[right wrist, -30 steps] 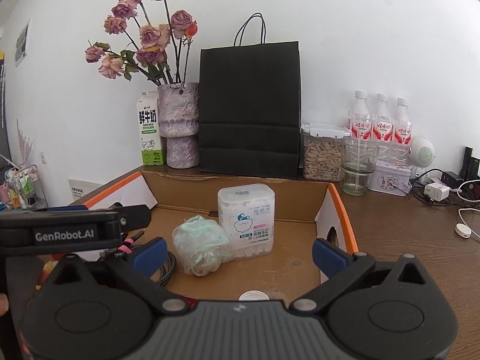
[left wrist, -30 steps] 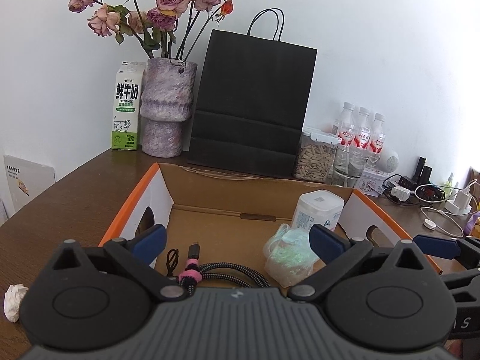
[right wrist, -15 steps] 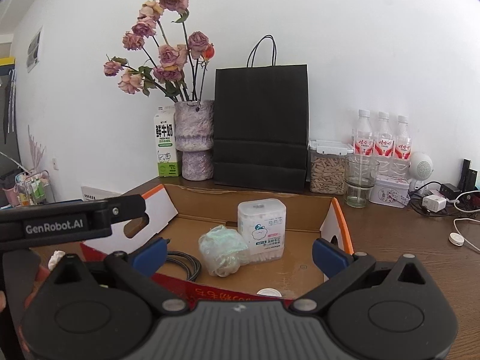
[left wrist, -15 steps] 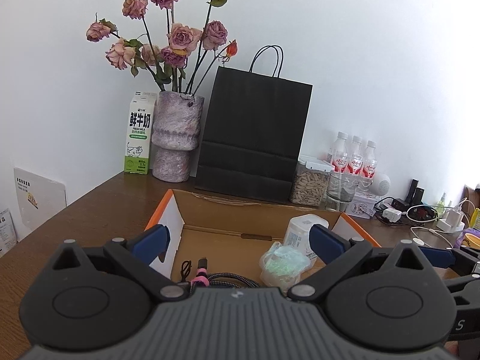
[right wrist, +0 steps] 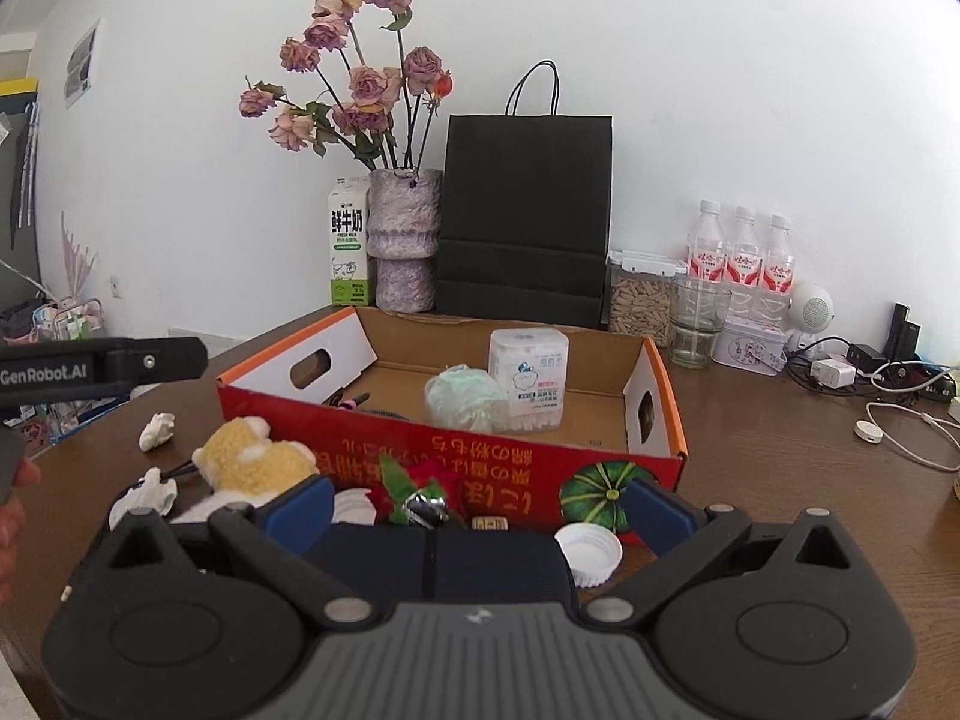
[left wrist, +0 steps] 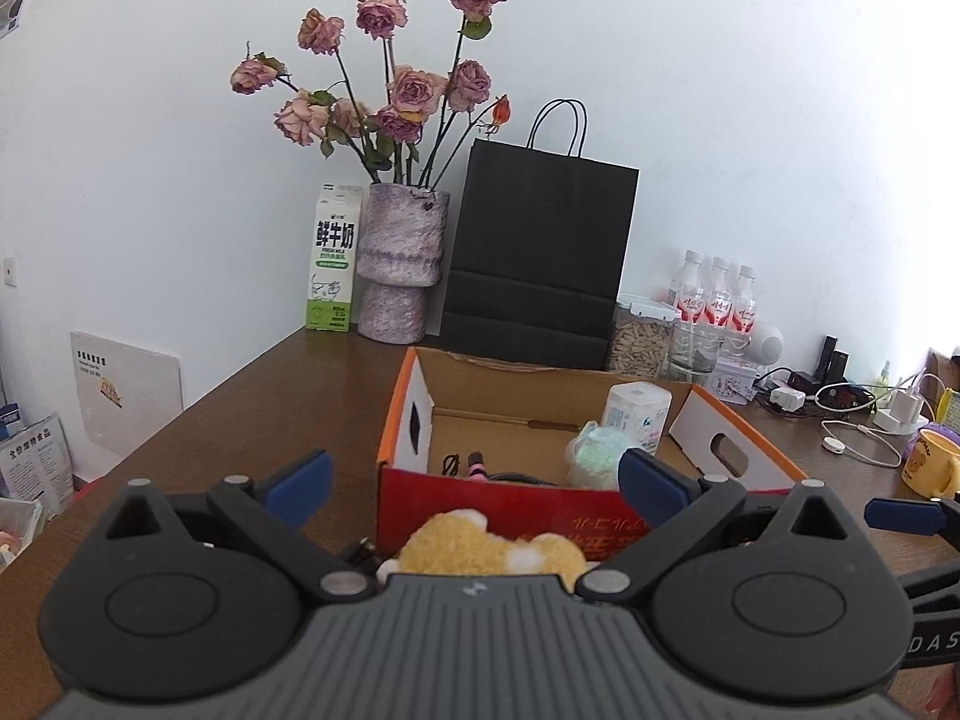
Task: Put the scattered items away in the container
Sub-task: 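Open both tools to drop the cable and cap into the box, then move left tool to the white tissue and grasp it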
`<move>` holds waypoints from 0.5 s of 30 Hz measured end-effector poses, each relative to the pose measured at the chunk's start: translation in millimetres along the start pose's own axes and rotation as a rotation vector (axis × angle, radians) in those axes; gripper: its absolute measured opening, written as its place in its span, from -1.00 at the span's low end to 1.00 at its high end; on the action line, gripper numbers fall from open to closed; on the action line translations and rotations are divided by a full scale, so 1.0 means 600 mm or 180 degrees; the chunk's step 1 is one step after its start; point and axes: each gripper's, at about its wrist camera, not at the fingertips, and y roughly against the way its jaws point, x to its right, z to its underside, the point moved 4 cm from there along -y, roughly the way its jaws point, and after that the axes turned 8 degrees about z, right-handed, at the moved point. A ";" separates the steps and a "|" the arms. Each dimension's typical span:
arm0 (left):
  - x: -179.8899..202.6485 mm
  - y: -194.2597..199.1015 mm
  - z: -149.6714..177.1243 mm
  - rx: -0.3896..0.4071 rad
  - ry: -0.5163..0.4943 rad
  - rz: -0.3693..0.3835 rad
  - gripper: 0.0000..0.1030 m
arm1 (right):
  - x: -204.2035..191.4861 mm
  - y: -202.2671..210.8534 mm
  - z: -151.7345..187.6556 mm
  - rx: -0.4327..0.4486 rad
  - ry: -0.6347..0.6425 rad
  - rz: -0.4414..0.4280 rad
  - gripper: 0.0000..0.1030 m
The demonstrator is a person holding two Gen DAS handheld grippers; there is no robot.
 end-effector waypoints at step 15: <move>-0.056 0.063 0.053 -0.0218 0.0195 -0.0191 1.00 | 0.003 0.041 0.095 -0.0375 -0.0046 -0.0003 1.00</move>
